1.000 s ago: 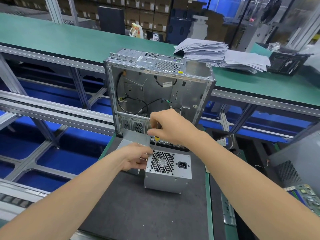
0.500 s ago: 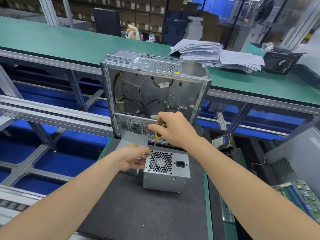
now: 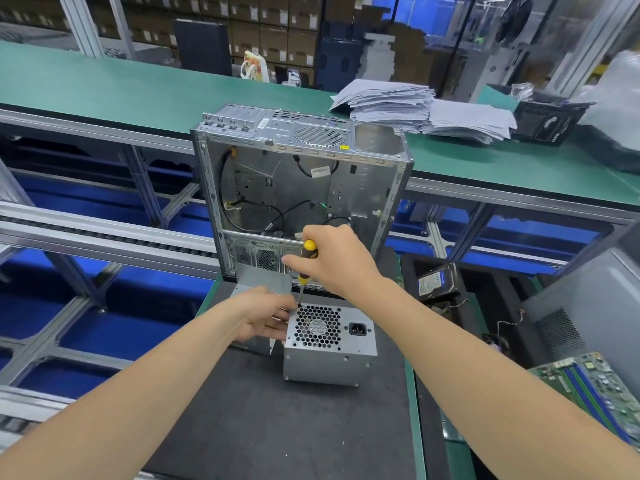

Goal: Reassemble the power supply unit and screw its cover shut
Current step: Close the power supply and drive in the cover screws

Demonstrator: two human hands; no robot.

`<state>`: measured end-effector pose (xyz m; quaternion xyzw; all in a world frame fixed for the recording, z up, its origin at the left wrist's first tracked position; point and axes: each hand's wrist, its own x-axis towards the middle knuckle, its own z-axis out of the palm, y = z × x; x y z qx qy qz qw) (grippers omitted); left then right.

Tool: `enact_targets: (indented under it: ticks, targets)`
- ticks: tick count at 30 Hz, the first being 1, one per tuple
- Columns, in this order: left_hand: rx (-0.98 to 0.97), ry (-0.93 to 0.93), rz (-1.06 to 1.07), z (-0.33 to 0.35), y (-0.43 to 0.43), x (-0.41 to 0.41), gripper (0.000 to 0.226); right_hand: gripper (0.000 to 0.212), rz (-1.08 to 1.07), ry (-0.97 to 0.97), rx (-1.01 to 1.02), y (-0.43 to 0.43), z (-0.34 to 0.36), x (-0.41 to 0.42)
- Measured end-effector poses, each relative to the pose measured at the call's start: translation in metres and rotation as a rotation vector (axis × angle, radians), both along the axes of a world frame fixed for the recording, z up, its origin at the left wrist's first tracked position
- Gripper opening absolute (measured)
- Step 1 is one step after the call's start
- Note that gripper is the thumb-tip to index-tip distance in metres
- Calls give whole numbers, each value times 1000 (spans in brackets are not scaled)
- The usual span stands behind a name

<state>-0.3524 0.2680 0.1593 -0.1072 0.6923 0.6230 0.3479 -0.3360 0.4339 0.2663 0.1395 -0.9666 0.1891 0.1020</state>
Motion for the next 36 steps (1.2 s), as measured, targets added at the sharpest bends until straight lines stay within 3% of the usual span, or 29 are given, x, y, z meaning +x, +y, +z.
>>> enact_targets:
  ticks: [2, 5, 8, 10, 14, 18, 24, 36]
  targets:
    - [14, -5, -8, 0, -1, 0, 19, 41, 6, 42, 19, 2, 1, -2]
    - [29, -15, -32, 1, -3, -1, 23, 10, 269, -91, -129, 9, 7, -1]
    - [39, -31, -47, 1, -4, -4, 16, 15, 389, -230, -154, 16, 11, -2]
    - [42, -40, -54, 1, -4, -5, 14, 13, 308, -224, -187, 16, 10, -2]
    - [47, -61, -51, 3, -4, -6, 18, 45, 69, -61, -33, 6, 3, -2]
    - [41, -64, -79, 5, -4, -7, 27, 61, 6, -37, -43, 10, -1, -1]
    - [-12, -4, -170, 5, -4, -12, 30, 46, -157, 77, -196, 31, 5, -4]
    - [-283, 178, -382, 17, -2, -25, 21, 26, -292, -104, -268, 81, -34, -2]
